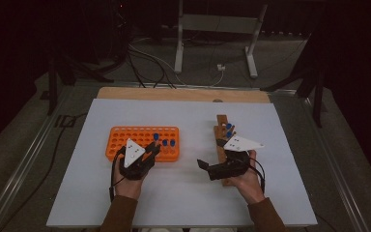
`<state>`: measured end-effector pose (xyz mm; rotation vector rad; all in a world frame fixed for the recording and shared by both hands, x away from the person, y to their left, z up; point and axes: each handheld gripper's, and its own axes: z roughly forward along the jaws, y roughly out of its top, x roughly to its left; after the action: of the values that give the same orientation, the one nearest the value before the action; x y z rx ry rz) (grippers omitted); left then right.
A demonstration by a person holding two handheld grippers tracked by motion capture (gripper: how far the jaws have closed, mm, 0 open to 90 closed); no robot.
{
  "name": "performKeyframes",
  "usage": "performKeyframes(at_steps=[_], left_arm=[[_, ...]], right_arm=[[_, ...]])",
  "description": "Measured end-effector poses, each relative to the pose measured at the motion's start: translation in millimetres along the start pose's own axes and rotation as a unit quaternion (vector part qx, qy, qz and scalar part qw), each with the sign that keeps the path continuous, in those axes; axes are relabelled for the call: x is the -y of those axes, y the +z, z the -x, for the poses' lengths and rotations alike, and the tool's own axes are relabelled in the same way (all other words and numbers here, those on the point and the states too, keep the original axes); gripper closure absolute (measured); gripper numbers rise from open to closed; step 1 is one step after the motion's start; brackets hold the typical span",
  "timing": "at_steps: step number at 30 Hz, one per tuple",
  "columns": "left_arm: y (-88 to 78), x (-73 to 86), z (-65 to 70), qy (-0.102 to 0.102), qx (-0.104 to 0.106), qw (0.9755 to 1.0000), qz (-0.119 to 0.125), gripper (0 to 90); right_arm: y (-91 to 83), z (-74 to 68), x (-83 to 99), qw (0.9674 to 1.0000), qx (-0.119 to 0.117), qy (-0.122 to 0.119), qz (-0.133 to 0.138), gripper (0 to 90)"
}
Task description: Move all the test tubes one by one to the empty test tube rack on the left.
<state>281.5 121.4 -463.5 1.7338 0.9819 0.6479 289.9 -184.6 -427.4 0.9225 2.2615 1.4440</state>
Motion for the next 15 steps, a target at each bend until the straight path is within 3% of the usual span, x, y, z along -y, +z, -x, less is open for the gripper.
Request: performKeyframes(at_steps=[15], left_arm=[[16.2,2.9,-3.5,-0.004,-0.012,0.9999,-0.009,78.1]], right_arm=[[-1.6,-0.1,-1.3,1.0000,0.000,0.001,0.004,0.0]])
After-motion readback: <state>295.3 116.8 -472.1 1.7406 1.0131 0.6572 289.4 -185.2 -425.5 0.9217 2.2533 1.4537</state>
